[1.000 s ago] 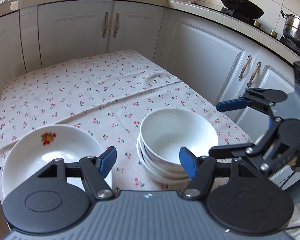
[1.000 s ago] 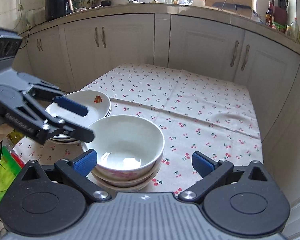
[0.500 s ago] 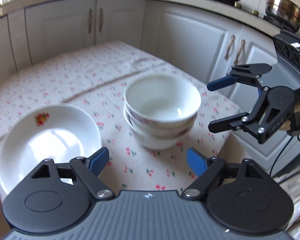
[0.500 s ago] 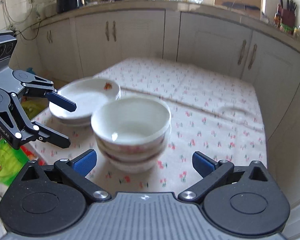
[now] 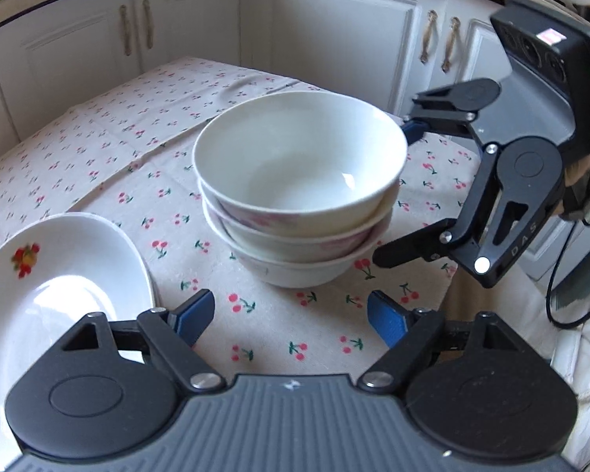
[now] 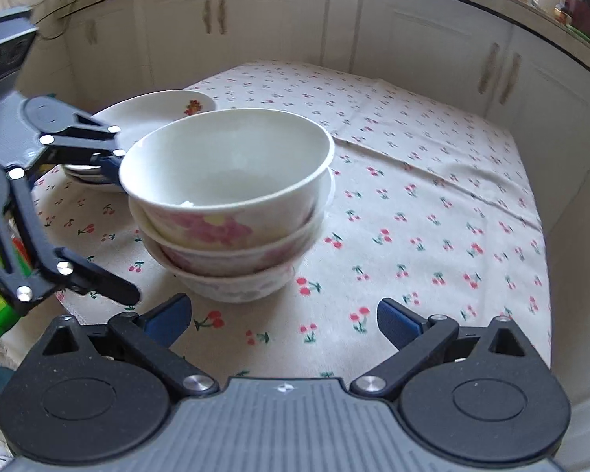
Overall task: Organize plates and bowls
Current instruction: 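Grip the three-bowl stack from opposite rims with both tools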
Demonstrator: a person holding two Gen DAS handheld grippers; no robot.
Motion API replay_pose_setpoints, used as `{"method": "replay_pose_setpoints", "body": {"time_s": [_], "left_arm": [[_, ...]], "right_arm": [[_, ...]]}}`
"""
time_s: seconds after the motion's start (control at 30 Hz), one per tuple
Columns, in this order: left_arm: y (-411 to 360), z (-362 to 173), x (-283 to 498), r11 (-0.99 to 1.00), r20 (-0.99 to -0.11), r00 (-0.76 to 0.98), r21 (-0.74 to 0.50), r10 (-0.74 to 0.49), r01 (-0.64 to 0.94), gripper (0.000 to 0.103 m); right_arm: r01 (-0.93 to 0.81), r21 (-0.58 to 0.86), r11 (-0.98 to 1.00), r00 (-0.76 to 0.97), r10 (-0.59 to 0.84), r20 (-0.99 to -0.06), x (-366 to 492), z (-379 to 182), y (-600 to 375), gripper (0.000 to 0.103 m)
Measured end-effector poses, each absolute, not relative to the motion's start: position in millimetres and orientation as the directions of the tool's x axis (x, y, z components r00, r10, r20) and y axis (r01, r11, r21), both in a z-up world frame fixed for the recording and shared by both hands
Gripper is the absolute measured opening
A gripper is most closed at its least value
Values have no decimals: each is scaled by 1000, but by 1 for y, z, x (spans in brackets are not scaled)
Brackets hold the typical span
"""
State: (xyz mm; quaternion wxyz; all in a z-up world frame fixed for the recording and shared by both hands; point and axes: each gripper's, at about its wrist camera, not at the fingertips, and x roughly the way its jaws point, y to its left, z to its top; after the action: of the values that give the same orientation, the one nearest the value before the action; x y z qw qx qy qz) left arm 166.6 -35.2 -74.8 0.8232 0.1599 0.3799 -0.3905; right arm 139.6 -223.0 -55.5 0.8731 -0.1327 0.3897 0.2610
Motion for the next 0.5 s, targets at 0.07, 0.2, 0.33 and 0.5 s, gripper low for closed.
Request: {"method": "replay_pose_setpoints", "body": {"time_s": [0.07,0.2,0.33,0.5], "left_arm": [[-38,-77,170,622,-753,398,-20,-524,783,84],[-43,-79,176,585,-753,387,4,-532,811,84],[-45,-78,184,549,-753,376,22,-541,835,84],[-48,-77,195,486,-766,342,45,-544,873,82]], "right_arm": [[-591,-44,806,556,367,-746,141,-56,-220,101],[-638,-49,769,532,394,-749,150,-60,-218,96],[-692,-77,718,509,410,-757,153,-60,-214,94],[-759,-106,642,470,428,-772,158,-56,-210,90]]}}
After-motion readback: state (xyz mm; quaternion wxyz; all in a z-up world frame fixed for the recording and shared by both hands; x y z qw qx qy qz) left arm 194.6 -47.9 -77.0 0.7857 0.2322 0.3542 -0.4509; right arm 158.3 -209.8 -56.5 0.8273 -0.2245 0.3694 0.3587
